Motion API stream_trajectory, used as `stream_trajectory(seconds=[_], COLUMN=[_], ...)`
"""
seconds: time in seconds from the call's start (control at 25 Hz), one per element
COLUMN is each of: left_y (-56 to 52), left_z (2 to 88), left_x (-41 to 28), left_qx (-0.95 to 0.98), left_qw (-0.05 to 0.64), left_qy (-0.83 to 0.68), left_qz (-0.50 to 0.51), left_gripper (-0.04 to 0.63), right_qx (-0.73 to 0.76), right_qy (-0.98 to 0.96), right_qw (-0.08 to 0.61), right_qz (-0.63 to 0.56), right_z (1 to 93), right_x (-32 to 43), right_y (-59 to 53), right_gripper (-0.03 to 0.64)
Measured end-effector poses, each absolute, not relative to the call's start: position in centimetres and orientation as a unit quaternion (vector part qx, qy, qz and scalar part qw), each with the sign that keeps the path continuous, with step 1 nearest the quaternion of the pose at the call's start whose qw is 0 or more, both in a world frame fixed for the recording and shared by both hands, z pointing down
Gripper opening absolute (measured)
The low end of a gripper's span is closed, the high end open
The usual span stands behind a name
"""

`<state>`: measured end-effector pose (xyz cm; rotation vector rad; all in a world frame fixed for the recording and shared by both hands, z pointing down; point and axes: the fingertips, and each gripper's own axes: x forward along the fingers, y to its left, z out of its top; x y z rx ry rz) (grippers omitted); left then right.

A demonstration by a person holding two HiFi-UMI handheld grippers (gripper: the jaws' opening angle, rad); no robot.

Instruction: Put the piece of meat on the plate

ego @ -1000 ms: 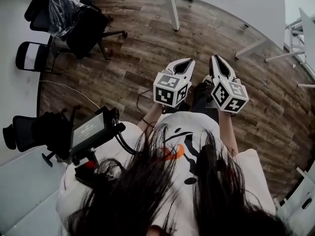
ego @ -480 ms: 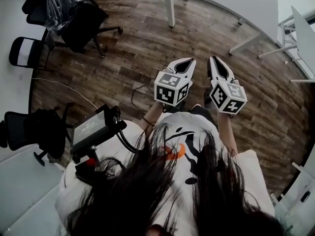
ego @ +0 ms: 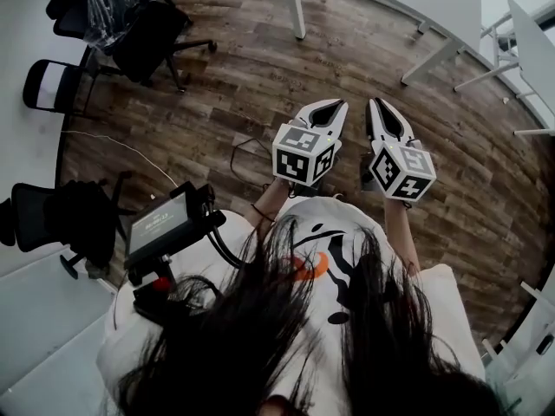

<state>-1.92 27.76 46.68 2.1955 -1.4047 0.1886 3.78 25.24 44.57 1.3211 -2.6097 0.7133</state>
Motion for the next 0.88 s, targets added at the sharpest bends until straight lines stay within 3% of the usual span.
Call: stream_trajectory(seconds=[0.28,0.88], left_y=[35.1,37.4], left_z=[47.5,46.6], left_x=[4.3,6.4], left_qx=[0.807,0.808], left_qw=[0.253,0.237], left_qy=[-0.527,-0.532], left_qz=[0.081,0.086], left_gripper=[0.006,0.006], right_qx=[0.426,0.409], right_qy=[-0.872,-0.882], right_qw=[0.057,0.057], right_qz=[0.233,0.227], right_z=[45.2,44.3], right_x=[9.7,11.0], right_y=[32.6,35.1], right_gripper=[0.043,0.043])
